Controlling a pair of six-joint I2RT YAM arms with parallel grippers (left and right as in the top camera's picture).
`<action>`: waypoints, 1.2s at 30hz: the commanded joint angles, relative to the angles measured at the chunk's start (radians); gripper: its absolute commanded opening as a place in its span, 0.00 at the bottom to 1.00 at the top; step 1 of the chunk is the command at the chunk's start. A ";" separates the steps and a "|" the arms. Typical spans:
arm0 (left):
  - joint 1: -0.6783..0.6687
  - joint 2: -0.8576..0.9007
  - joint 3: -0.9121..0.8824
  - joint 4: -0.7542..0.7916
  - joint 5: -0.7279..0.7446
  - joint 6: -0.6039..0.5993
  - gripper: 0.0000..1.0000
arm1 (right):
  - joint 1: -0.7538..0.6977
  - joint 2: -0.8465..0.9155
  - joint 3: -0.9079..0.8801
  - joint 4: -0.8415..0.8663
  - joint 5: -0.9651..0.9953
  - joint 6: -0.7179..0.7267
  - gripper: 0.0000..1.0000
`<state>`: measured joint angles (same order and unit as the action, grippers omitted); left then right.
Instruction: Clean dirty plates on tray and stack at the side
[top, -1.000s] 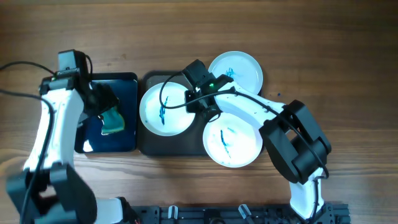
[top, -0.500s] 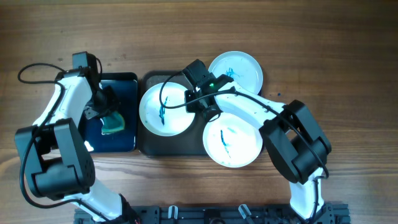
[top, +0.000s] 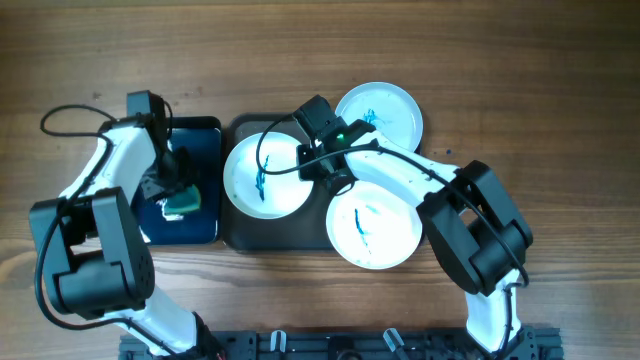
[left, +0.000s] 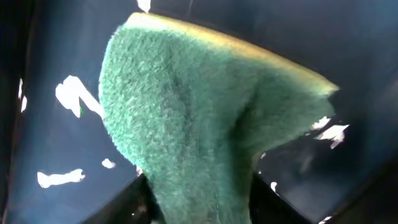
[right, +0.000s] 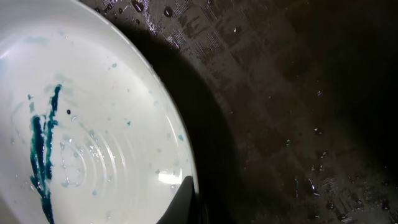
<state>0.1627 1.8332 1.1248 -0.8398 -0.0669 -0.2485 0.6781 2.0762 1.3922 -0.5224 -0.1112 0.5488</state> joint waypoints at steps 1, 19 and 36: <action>-0.004 0.015 -0.016 -0.003 -0.013 -0.021 0.29 | 0.003 0.028 0.014 0.014 -0.021 -0.018 0.05; -0.023 -0.065 0.360 -0.299 0.315 -0.026 0.04 | -0.015 0.028 0.014 0.027 -0.104 -0.050 0.04; -0.406 0.023 0.138 -0.054 0.086 -0.150 0.04 | -0.063 0.028 0.000 0.013 -0.205 -0.023 0.04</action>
<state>-0.2096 1.7935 1.2999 -0.9001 0.1043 -0.3653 0.6163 2.0777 1.3922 -0.5102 -0.2893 0.5194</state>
